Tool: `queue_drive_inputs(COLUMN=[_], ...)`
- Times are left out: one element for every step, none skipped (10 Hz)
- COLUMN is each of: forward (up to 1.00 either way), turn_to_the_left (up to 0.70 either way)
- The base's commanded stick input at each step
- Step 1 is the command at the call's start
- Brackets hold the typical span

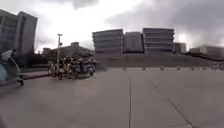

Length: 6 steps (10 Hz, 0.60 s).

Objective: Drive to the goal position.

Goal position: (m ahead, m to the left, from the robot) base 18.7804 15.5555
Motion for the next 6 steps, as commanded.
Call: queue_drive_inputs(forward=[1.00,1.00,1.00,1.00,1.00,1.00], turn_to_the_left=[-0.15,-0.08,0.00,-0.01,-0.05,-0.04])
